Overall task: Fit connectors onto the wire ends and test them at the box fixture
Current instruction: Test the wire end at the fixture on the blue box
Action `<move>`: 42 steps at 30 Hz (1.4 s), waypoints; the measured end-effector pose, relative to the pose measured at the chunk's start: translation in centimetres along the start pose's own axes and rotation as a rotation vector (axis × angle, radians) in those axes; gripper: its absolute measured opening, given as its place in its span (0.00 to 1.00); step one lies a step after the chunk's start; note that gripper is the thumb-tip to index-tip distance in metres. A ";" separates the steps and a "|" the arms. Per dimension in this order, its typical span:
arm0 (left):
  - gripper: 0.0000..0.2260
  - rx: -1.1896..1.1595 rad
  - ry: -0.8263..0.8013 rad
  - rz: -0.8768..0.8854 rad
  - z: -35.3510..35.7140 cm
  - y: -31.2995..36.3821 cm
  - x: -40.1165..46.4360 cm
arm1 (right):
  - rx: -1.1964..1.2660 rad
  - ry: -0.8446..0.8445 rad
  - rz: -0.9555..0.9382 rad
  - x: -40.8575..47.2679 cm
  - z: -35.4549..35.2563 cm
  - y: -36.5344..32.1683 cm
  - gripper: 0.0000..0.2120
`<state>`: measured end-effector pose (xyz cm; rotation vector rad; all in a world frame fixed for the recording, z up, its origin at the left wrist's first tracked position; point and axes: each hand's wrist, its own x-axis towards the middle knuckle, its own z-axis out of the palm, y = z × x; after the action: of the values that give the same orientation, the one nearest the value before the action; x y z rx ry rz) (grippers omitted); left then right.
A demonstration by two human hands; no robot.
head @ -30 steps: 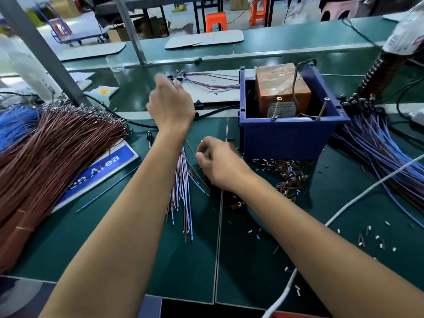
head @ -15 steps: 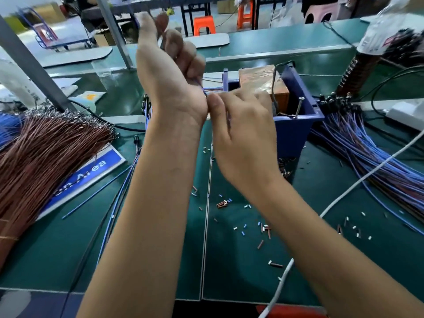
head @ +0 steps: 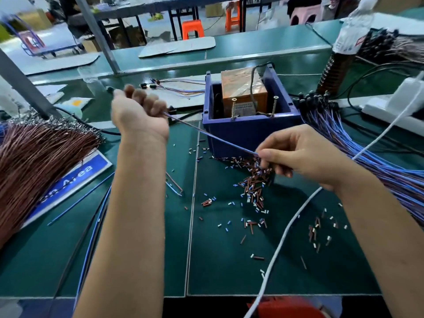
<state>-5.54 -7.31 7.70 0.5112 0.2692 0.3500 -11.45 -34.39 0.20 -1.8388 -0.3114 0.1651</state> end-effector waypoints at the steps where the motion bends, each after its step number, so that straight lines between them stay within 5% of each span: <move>1: 0.20 0.024 -0.002 0.043 -0.2 0.6 0.4 | -0.004 0.030 -0.005 -0.2 -0.5 0.5 0.03; 5: 0.18 0.431 -0.219 0.289 -0.7 0.9 -0.3 | 0.143 0.241 -0.128 -0.4 -1.2 1.9 0.06; 10: 0.10 1.280 -0.905 0.719 -1.1 -5.5 -5.5 | 0.213 0.265 -0.258 -0.2 0.5 2.2 0.08; 13: 0.07 1.620 -1.005 0.908 -2.3 -9.7 -8.2 | 0.213 0.328 -0.297 -0.2 1.1 2.5 0.08; 21: 0.16 1.571 -0.996 0.860 -4.9 -11.3 -6.6 | 0.225 0.397 -0.203 -0.1 1.9 3.2 0.10; 29: 0.05 1.491 -0.960 0.799 -6.3 -11.9 -5.5 | 0.320 0.387 -0.133 -0.2 1.6 3.6 0.03; 36: 0.08 1.396 -0.794 0.679 -6.6 -12.2 -5.1 | 0.298 0.513 -0.159 0.1 1.3 4.1 0.02; 42: 0.08 1.322 -0.736 0.527 -6.7 -12.4 -5.1 | 0.058 0.551 -0.154 0.1 1.5 4.6 0.08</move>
<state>-9.20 -16.52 -3.50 1.9772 -0.4252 0.4364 -11.17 -34.15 -4.67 -1.7169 -0.0577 -0.4303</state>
